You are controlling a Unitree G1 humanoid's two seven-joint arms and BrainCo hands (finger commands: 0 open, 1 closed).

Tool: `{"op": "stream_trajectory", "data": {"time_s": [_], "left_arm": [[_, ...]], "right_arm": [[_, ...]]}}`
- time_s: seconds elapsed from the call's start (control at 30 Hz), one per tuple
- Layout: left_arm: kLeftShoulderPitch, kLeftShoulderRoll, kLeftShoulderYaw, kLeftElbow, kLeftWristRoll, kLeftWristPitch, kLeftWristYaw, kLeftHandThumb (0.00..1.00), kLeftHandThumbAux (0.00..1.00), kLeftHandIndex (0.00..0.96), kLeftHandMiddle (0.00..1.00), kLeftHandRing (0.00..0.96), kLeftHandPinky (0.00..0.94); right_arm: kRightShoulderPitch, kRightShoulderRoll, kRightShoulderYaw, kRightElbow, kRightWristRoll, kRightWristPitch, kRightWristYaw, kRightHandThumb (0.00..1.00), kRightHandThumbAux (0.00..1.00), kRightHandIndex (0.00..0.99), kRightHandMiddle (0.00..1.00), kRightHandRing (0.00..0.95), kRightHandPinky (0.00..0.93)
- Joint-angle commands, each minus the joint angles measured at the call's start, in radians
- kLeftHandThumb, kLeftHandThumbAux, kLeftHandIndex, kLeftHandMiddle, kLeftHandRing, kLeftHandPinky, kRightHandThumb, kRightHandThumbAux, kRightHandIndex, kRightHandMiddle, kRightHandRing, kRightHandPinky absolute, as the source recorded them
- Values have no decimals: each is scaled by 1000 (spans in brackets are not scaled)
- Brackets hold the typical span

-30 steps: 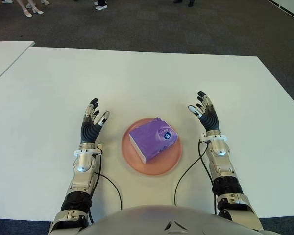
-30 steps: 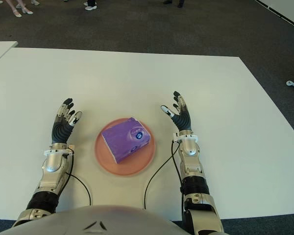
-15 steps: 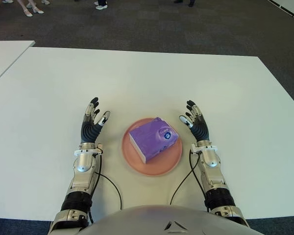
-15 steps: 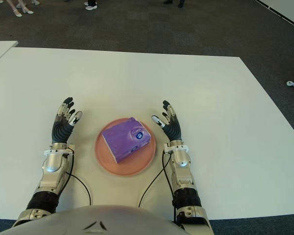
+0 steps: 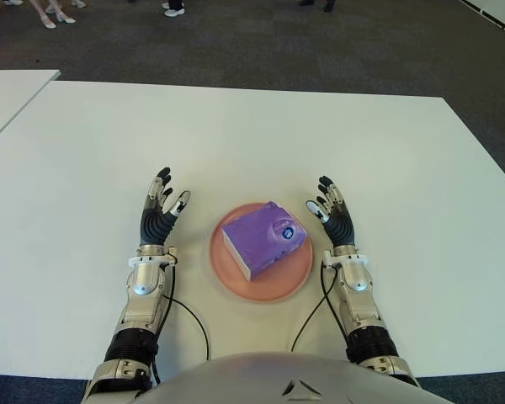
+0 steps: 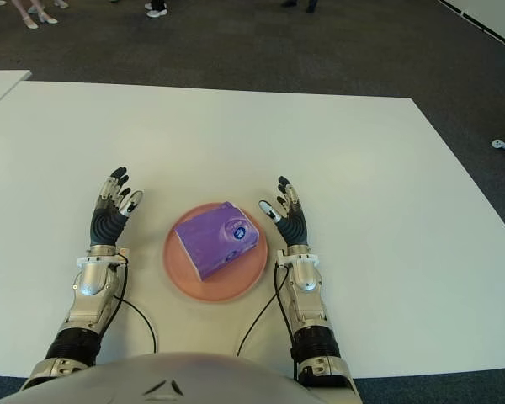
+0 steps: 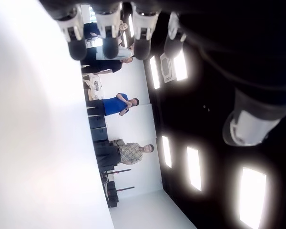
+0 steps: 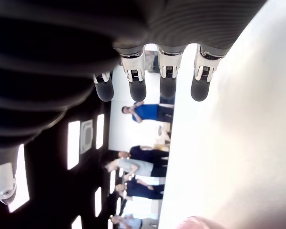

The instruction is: Put the tissue paper into the plate.

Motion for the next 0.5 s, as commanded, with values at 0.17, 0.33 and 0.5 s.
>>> {"op": "stream_trajectory", "data": {"time_s": [0.17,0.33,0.5], "left_arm": [[22,-14,-1,60,8,3,4,0,520,0,0,0,0],[19,-15,0,63,8,-7,1,0,522,0,0,0,0],[15,-16,2,67,2,-16,-5,0,521,0,0,0,0]], "right_arm": [[-1,25,-1,65,9,-32,-14,0,523,0,0,0,0],[-7,35,-2,84,1,-54,-29,0,531,0,0,0,0],[-7,41,2,92,-16,-58,-55,0,531,0,0,0,0]]}}
